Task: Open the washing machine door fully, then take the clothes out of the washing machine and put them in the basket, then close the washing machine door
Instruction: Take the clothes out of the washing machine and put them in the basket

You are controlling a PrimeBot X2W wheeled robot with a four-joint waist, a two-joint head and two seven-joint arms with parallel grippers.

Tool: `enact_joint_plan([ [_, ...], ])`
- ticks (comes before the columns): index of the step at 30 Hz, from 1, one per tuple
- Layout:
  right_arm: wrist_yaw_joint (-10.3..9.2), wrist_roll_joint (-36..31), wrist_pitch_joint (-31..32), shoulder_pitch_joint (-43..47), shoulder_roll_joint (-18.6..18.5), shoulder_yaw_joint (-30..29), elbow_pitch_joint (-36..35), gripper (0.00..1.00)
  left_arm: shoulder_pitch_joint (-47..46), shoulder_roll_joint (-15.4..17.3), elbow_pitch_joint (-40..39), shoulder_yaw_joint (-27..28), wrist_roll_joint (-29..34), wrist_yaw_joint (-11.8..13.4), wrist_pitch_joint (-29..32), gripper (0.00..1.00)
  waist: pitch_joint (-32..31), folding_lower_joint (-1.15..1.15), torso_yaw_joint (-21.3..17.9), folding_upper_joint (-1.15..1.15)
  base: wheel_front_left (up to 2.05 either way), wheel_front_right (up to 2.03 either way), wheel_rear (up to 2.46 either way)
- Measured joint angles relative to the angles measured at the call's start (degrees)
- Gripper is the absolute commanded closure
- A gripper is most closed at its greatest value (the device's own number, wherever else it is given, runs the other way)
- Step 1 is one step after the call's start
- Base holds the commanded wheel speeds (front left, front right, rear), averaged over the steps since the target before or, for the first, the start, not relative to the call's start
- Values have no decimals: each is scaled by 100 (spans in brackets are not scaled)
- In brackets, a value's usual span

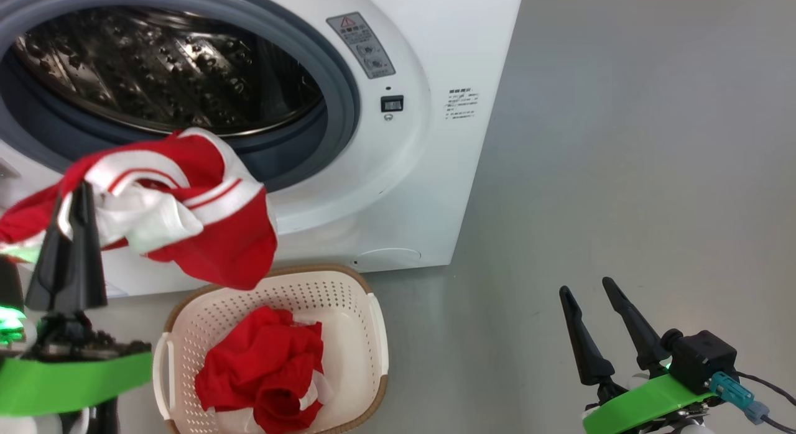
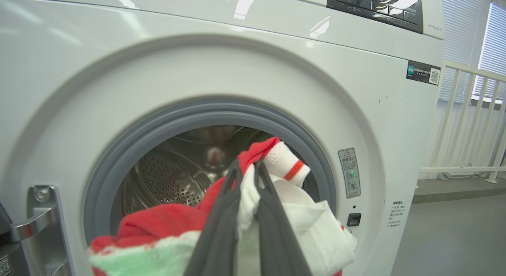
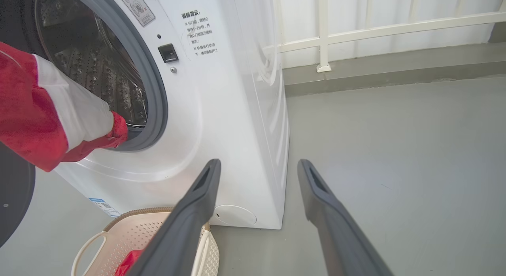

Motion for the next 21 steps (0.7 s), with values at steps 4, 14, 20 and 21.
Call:
enact_joint_plan([
  [4,0,-1,0,-7,-2,-1,-24,0,279,-30,-74,-73,-11,4,88,100,105,0,36,0,0,0,0],
  [14,0,-122,0,-283,102,51,-107,0,23,-120,2852,-680,105,-183,-12,100,708,0,-8,0,0,0,0],
  [20,0,-165,0,-582,131,88,-167,0,-617,-123,3720,-788,159,-254,-29,100,1024,0,-119,0,0,0,0],
  [21,0,-165,0,-611,131,102,-170,0,-695,-118,3840,-864,162,-254,-30,100,1080,0,-140,0,0,0,0],
])
